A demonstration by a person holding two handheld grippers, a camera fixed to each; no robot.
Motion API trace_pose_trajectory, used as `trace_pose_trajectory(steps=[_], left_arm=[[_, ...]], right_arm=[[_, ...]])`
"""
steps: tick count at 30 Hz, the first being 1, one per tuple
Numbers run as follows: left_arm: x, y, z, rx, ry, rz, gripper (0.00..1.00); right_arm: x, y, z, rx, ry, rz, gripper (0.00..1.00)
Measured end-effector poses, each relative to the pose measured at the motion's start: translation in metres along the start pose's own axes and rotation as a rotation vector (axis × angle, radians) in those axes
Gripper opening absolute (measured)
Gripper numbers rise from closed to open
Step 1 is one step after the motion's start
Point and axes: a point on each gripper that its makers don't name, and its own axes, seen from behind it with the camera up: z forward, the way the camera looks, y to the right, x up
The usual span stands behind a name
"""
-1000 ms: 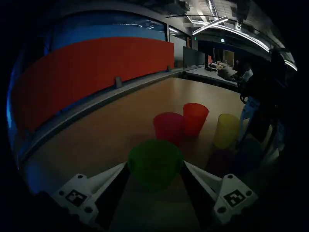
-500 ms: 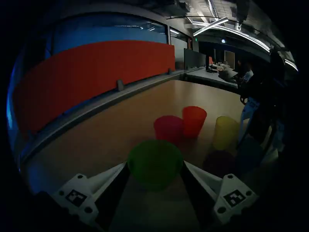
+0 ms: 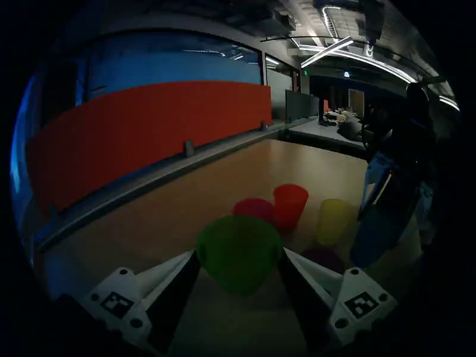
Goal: Pour water
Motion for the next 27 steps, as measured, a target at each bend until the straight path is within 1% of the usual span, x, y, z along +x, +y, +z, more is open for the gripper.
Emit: trace_pose_trajectory(steps=[6,13,21,27], left_arm=[[0.020,-0.001,-0.019,0.014,0.061,-0.029,0.87],[0.037,0.005,-0.041,0.021,0.107,-0.034,0.87],[0.054,0.015,-0.057,0.010,0.157,-0.048,0.87],[0.062,0.020,-0.068,0.008,0.182,-0.054,0.87]], right_arm=[[0.015,0.000,-0.011,-0.018,0.036,0.001,0.93],[0.032,-0.004,-0.024,-0.036,0.084,0.002,0.93],[0.053,-0.008,-0.037,-0.056,0.147,-0.007,0.93],[0.068,-0.011,-0.047,-0.072,0.198,0.000,0.92]])
